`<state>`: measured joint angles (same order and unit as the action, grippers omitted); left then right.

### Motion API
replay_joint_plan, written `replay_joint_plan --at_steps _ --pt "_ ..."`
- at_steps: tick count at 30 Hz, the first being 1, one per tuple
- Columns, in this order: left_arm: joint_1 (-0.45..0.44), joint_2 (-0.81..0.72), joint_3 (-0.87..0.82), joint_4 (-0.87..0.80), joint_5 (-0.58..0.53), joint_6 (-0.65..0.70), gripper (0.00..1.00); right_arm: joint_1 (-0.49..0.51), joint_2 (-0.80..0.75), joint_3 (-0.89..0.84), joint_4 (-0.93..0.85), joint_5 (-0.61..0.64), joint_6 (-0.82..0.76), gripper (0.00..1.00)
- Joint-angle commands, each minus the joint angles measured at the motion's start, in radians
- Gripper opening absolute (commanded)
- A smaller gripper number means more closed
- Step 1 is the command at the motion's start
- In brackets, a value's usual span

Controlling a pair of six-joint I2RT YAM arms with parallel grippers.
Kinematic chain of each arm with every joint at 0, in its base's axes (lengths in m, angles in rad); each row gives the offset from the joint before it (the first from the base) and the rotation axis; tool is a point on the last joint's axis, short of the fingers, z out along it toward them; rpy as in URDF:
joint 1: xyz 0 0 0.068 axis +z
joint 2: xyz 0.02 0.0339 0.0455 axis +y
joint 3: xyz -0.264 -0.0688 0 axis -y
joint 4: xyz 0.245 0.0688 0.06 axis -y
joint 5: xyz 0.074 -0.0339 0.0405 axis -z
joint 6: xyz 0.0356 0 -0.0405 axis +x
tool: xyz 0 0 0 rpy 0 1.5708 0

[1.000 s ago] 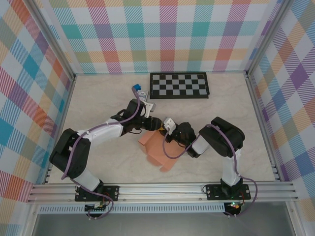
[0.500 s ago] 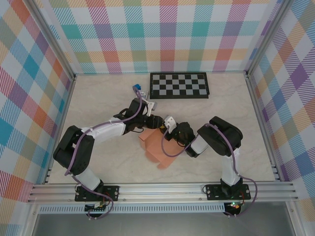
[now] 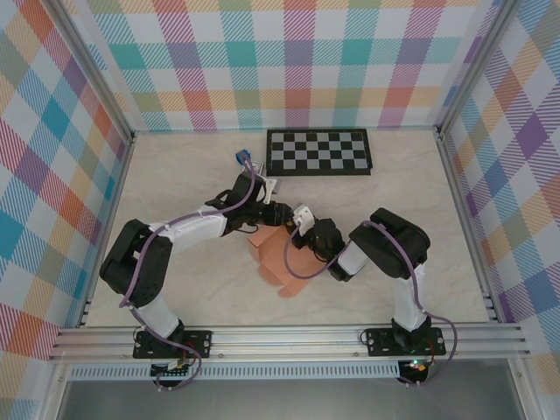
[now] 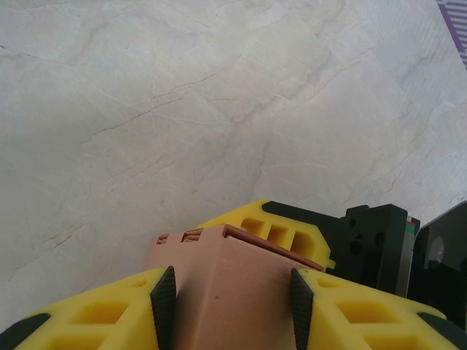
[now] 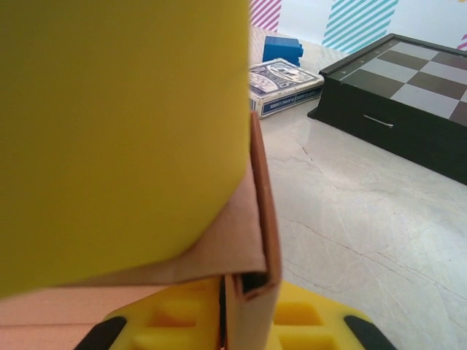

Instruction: Fold the paper box

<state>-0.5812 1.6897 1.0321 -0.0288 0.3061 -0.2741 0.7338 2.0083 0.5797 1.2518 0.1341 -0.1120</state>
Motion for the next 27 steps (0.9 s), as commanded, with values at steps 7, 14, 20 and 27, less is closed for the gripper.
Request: replay_joint_plan --at_steps 7,14,20,27 --pt "-0.017 0.086 0.002 -0.188 -0.065 -0.019 0.45 -0.035 -0.064 -0.038 -0.111 -0.154 -0.007 0.27" --pt "-0.017 0.092 0.012 -0.199 -0.076 -0.014 0.45 -0.079 -0.229 -0.112 -0.226 -0.364 -0.067 0.32" --pt "-0.016 0.104 0.023 -0.204 -0.065 -0.007 0.45 -0.156 -0.339 -0.140 -0.352 -0.430 -0.110 0.30" --pt "-0.011 0.091 0.021 -0.204 -0.021 -0.005 0.45 -0.180 -0.222 -0.039 -0.367 -0.403 -0.084 0.31"
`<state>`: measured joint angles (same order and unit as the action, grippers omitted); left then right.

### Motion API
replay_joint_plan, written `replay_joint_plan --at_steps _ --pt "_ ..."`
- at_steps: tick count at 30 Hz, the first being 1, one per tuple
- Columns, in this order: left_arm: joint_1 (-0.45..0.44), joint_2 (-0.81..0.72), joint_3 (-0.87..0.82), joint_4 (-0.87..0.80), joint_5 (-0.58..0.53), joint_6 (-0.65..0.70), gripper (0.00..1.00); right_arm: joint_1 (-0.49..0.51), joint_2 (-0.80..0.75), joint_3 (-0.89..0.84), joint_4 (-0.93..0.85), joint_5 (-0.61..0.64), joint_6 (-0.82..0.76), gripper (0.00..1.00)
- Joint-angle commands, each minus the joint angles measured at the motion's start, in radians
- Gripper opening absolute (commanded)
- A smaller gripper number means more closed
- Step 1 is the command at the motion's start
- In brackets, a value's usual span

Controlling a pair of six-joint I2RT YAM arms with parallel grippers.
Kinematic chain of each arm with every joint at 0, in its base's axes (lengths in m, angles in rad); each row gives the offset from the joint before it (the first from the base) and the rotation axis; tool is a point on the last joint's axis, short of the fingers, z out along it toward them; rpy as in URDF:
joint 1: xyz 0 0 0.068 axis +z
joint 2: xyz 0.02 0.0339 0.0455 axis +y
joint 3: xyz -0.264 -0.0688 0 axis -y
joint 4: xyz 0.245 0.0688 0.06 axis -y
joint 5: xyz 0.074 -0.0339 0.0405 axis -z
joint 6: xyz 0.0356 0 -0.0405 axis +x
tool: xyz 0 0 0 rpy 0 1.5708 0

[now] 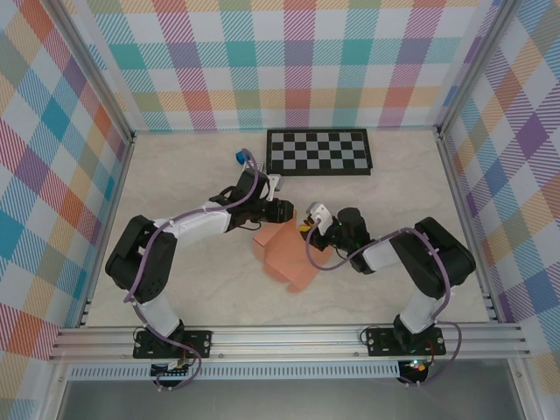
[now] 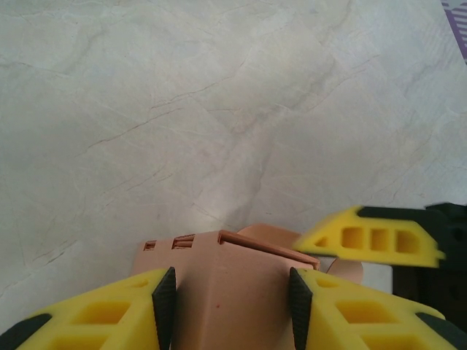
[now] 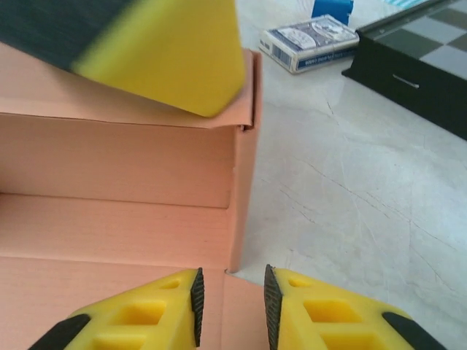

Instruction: Fold the paper box

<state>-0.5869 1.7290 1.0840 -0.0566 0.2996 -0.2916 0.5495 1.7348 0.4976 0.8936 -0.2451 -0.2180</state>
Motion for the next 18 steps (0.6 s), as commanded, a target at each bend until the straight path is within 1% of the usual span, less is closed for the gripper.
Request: replay_joint_plan --at_steps 1,5,8,11,13,18 --pt "-0.004 0.049 -0.034 -0.177 -0.010 0.012 0.45 0.008 0.076 0.051 0.031 -0.013 0.053 0.31" --pt "0.004 0.049 -0.038 -0.177 0.001 0.000 0.45 0.049 0.170 0.100 0.098 0.071 0.096 0.34" --pt "0.013 0.070 -0.022 -0.198 0.021 -0.003 0.45 0.061 0.214 0.124 0.120 0.112 0.112 0.33" --pt "0.022 0.088 -0.009 -0.212 0.034 -0.006 0.45 0.072 0.218 0.118 0.137 0.139 0.108 0.33" --pt "0.025 0.096 -0.009 -0.208 0.043 -0.013 0.45 0.093 0.218 0.132 0.101 0.215 0.090 0.32" --pt "0.030 0.111 -0.005 -0.207 0.074 -0.020 0.45 0.123 0.232 0.147 0.094 0.296 0.079 0.32"
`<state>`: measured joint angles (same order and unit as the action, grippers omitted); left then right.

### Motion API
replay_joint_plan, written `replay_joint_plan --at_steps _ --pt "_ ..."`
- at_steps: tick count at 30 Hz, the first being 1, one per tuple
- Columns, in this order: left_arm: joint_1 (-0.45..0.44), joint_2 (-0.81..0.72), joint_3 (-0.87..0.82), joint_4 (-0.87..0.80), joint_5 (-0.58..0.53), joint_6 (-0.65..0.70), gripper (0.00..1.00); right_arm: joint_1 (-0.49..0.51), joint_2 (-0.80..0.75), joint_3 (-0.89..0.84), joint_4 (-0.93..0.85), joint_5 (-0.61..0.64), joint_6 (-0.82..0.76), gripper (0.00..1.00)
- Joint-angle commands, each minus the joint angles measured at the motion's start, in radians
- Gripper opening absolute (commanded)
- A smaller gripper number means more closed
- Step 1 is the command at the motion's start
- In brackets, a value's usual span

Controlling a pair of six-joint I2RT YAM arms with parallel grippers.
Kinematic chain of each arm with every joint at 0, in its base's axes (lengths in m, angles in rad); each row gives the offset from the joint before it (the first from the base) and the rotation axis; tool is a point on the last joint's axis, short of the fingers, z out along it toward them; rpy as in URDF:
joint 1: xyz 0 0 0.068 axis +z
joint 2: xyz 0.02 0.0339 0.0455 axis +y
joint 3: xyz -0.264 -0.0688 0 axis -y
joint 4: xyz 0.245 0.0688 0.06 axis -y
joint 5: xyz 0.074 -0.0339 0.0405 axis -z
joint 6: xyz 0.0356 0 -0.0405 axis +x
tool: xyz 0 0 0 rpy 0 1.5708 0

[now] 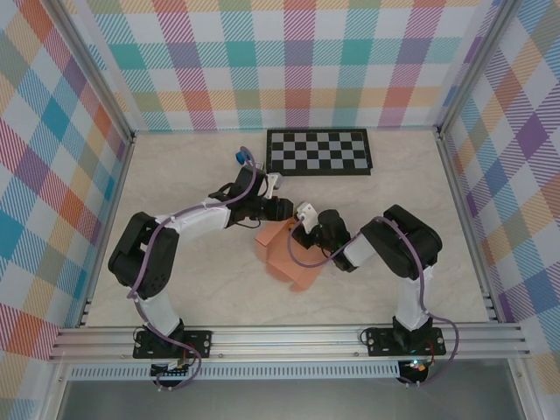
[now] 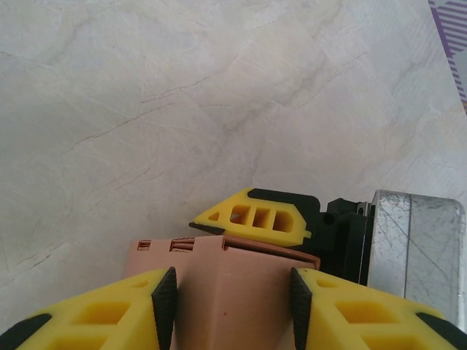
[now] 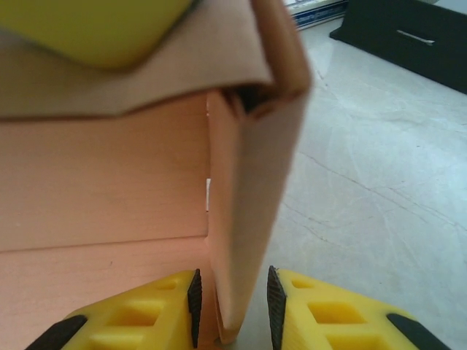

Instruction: Fold the paper box

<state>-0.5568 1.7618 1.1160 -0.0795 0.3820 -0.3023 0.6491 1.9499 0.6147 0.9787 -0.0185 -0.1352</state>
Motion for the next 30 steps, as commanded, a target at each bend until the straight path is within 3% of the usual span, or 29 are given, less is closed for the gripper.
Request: replay_joint_plan --at_steps 1,9,14,17,21,26,30 --pt "0.000 0.080 -0.036 -0.185 -0.001 -0.008 0.44 0.026 0.017 0.034 0.006 0.088 0.004 0.32" --pt "0.002 0.112 -0.026 -0.189 0.041 -0.010 0.44 0.058 0.032 0.094 -0.059 0.175 0.028 0.32" --pt "0.005 0.142 -0.003 -0.218 0.049 -0.011 0.44 0.066 0.038 0.099 -0.056 0.181 0.026 0.06" --pt "0.005 0.149 0.005 -0.229 0.040 -0.012 0.44 0.065 0.037 0.081 -0.024 0.175 0.026 0.05" --pt "0.005 0.152 0.013 -0.239 0.032 -0.010 0.44 0.066 0.027 0.063 0.004 0.175 0.029 0.06" --pt "0.007 0.144 0.016 -0.246 0.026 -0.006 0.44 0.062 -0.020 0.012 0.040 0.098 0.024 0.30" --pt "0.016 0.132 0.017 -0.247 0.023 -0.009 0.44 0.041 -0.128 -0.047 -0.005 0.025 0.023 0.35"
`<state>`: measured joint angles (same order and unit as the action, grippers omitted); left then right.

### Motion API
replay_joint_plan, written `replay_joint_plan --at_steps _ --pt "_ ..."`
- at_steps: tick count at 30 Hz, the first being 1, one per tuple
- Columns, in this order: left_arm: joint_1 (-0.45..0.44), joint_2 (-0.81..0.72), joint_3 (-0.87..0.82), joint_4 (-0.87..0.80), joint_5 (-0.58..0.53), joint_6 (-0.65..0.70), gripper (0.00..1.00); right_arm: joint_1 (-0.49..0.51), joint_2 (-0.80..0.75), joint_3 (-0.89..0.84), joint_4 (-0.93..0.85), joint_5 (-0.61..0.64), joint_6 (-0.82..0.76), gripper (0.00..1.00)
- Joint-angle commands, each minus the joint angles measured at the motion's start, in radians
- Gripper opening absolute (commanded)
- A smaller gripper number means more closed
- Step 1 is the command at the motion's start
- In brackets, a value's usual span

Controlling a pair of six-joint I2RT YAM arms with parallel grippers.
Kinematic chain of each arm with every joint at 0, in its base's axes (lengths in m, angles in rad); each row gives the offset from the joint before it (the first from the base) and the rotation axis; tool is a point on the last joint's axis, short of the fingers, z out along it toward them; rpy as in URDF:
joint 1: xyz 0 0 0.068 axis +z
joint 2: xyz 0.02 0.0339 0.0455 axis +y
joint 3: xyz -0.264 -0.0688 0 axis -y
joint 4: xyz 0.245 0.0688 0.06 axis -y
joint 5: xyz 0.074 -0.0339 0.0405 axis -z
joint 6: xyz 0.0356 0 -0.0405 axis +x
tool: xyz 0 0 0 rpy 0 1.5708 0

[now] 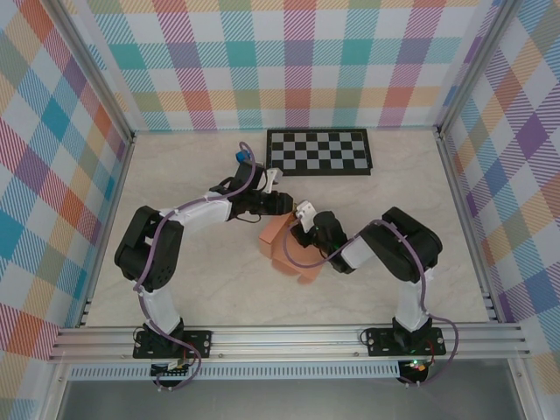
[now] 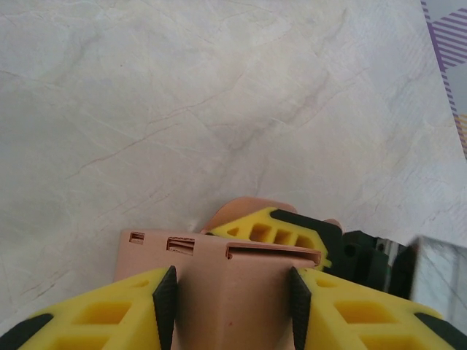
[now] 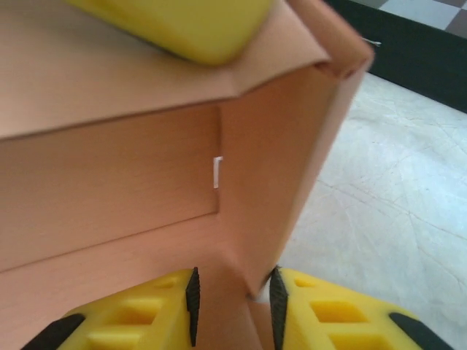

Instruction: Fold the paper box

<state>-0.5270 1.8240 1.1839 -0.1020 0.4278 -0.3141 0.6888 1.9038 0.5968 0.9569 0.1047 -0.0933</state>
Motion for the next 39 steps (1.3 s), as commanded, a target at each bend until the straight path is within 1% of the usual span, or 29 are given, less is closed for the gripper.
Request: replay_joint_plan --at_steps 1,3,5,7,8,9,10,11,12,13,14,15,16,19,22,25,27,28,30,31,35,39 --pt "-0.012 0.066 -0.049 -0.226 -0.023 0.003 0.44 -0.006 -0.111 -0.044 -0.005 -0.104 -0.015 0.36" --pt "-0.005 0.061 -0.038 -0.229 -0.015 0.002 0.45 -0.025 -0.164 -0.073 -0.038 -0.121 -0.013 0.37" --pt "0.004 0.052 -0.024 -0.236 -0.010 0.001 0.47 -0.051 -0.222 -0.103 -0.072 -0.132 0.004 0.40" --pt "0.014 0.032 -0.007 -0.243 -0.007 0.003 0.50 -0.080 -0.301 -0.128 -0.123 -0.156 0.037 0.43" --pt "0.021 0.018 0.002 -0.247 -0.008 0.007 0.53 -0.091 -0.349 -0.135 -0.165 -0.156 0.045 0.45" --pt "0.026 0.006 0.013 -0.250 -0.009 0.012 0.55 -0.098 -0.390 -0.134 -0.211 -0.147 0.050 0.50" --pt "0.032 -0.008 0.026 -0.256 -0.009 0.022 0.58 -0.101 -0.441 -0.122 -0.286 -0.115 0.063 0.57" --pt "0.037 -0.021 0.042 -0.265 -0.010 0.036 0.61 -0.107 -0.490 -0.103 -0.382 -0.088 0.082 0.59" --pt "0.040 -0.030 0.059 -0.274 -0.013 0.048 0.62 -0.116 -0.524 -0.092 -0.433 -0.086 0.089 0.59" --pt "0.044 -0.040 0.076 -0.283 -0.015 0.061 0.64 -0.125 -0.561 -0.086 -0.470 -0.085 0.097 0.59" --pt "0.046 -0.045 0.095 -0.289 -0.015 0.076 0.67 -0.135 -0.601 -0.093 -0.482 -0.085 0.111 0.62" --pt "0.048 -0.049 0.109 -0.293 -0.015 0.087 0.69 -0.146 -0.632 -0.099 -0.484 -0.085 0.129 0.89" --pt "0.051 -0.049 0.128 -0.299 -0.013 0.101 0.71 -0.162 -0.667 -0.104 -0.495 -0.079 0.150 1.00" --pt "0.050 -0.036 0.179 -0.316 0.006 0.138 0.73 -0.217 -0.741 -0.077 -0.609 -0.020 0.277 1.00" --pt "0.049 -0.016 0.213 -0.332 0.023 0.159 0.73 -0.278 -0.789 -0.020 -0.798 0.042 0.424 1.00" --pt "0.048 -0.014 0.228 -0.341 0.020 0.178 0.74 -0.323 -0.813 -0.003 -0.865 -0.003 0.407 1.00" --pt "0.045 -0.012 0.240 -0.358 0.015 0.204 0.74 -0.338 -0.835 -0.013 -0.878 0.002 0.413 1.00" --pt "0.040 -0.008 0.249 -0.370 0.008 0.223 0.75 -0.344 -0.848 -0.015 -0.895 0.027 0.436 1.00" --pt "0.018 0.009 0.274 -0.412 -0.035 0.276 0.76 -0.351 -0.868 -0.019 -0.927 0.085 0.495 1.00" --pt "0.002 0.021 0.287 -0.434 -0.070 0.300 0.76 -0.356 -0.875 -0.023 -0.934 0.094 0.512 1.00" --pt "-0.044 0.072 0.333 -0.499 -0.186 0.349 0.78 -0.370 -0.869 -0.024 -0.929 0.032 0.507 1.00" --pt "-0.075 0.121 0.398 -0.568 -0.237 0.355 0.80 -0.374 -0.848 -0.016 -0.934 -0.003 0.504 1.00"
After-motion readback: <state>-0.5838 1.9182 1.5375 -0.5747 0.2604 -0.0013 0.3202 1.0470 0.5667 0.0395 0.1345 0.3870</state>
